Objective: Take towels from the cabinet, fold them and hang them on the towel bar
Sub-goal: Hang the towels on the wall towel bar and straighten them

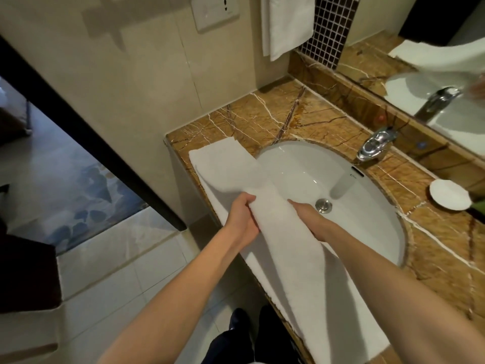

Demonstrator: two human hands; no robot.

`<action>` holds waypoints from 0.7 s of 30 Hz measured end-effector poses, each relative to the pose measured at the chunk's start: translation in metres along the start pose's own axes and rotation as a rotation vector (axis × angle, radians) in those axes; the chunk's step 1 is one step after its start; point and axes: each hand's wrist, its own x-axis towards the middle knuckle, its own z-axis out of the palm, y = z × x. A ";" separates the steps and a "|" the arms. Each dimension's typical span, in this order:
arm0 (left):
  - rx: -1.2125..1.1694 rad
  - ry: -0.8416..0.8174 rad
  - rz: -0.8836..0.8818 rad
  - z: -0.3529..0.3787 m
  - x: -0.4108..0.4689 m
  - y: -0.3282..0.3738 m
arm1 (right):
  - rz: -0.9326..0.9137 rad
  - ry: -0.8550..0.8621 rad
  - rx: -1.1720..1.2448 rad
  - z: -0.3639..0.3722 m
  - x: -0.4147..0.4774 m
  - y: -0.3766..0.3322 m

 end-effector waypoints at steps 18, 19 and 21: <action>0.153 -0.203 0.482 0.038 -0.064 0.171 | -0.443 -0.444 0.260 -0.002 -0.108 -0.204; 0.179 -0.212 0.519 0.040 -0.069 0.187 | -0.491 -0.427 0.189 0.003 -0.119 -0.222; 0.233 -0.223 0.586 0.045 -0.078 0.215 | -0.575 -0.367 0.082 0.009 -0.136 -0.254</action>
